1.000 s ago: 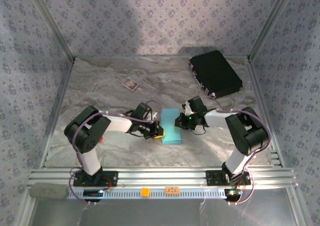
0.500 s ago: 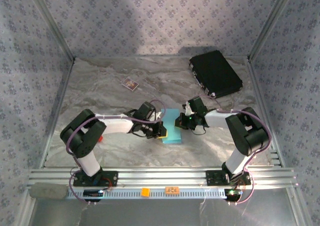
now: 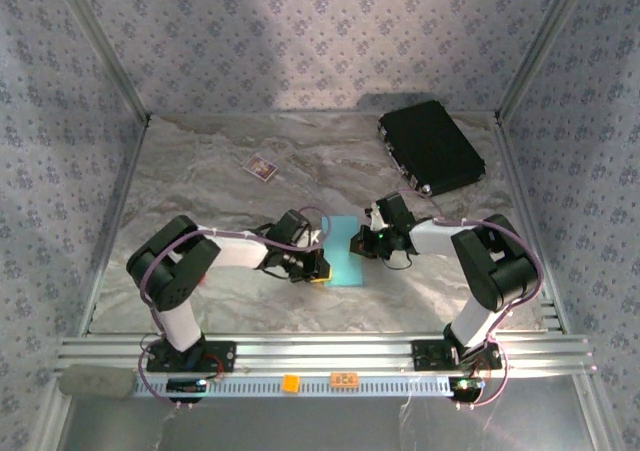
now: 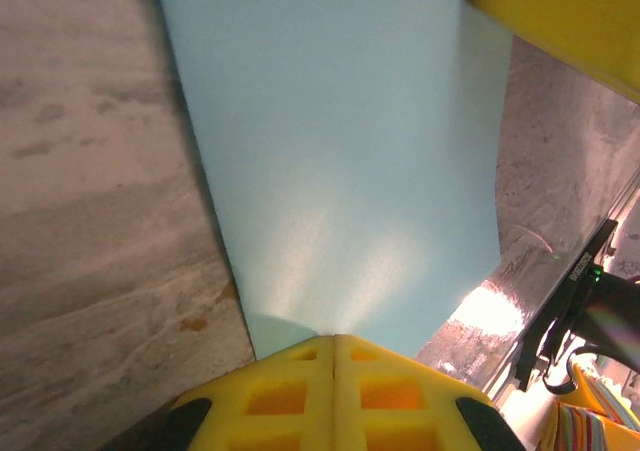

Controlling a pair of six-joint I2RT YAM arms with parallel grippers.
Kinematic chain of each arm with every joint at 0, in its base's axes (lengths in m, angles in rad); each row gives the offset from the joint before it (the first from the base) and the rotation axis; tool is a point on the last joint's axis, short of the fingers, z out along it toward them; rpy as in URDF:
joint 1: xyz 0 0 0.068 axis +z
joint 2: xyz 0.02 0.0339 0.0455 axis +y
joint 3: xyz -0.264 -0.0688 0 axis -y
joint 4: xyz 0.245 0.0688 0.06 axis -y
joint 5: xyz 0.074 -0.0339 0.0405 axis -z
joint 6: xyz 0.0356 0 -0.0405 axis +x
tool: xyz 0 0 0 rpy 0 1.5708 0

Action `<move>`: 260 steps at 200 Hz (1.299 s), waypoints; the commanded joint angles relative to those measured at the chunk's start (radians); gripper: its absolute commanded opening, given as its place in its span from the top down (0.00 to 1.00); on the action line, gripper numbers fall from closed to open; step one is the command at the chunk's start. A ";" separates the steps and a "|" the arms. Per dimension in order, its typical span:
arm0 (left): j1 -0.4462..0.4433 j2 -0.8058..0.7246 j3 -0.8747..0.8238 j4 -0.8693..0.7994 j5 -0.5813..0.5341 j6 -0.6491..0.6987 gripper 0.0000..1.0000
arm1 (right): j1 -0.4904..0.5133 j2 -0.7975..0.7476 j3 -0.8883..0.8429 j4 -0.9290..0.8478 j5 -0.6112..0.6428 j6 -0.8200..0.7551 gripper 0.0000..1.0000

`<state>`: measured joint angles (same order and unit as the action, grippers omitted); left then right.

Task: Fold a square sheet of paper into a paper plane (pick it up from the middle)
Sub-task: First fold the square sheet of paper in half at the center of the table.

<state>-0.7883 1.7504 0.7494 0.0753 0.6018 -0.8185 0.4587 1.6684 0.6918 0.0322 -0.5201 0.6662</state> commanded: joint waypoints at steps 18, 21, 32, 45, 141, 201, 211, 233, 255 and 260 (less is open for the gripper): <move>-0.027 -0.043 -0.063 -0.137 -0.070 0.098 1.00 | 0.000 0.047 -0.052 -0.141 0.129 0.009 1.00; -0.030 -0.046 -0.065 -0.140 -0.072 0.101 1.00 | 0.000 0.047 -0.053 -0.141 0.129 0.008 1.00; -0.045 -0.054 -0.067 -0.152 -0.078 0.115 1.00 | 0.000 0.044 -0.054 -0.142 0.131 0.009 1.00; -0.061 -0.055 -0.067 -0.165 -0.085 0.129 1.00 | -0.001 0.044 -0.054 -0.143 0.131 0.007 1.00; -0.097 -0.119 -0.085 -0.213 -0.138 0.153 1.00 | -0.001 0.051 -0.053 -0.143 0.130 0.006 1.00; -0.101 -0.220 -0.044 -0.230 -0.165 0.165 0.99 | 0.000 0.045 -0.052 -0.148 0.129 0.004 1.00; -0.099 -0.238 -0.026 -0.227 -0.172 0.161 0.99 | 0.000 0.045 -0.050 -0.150 0.129 0.004 1.00; -0.071 -0.236 0.009 -0.188 -0.162 0.141 0.98 | 0.000 0.040 -0.050 -0.153 0.132 0.004 1.00; -0.017 -0.178 0.030 -0.087 -0.098 0.089 0.98 | 0.000 0.039 -0.050 -0.153 0.132 0.004 1.00; -0.004 -0.161 0.035 -0.064 -0.081 0.076 0.98 | 0.001 0.039 -0.051 -0.153 0.132 0.004 1.00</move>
<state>-0.8459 1.5364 0.7467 -0.0929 0.4625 -0.6918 0.4599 1.6676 0.6914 0.0326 -0.5201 0.6662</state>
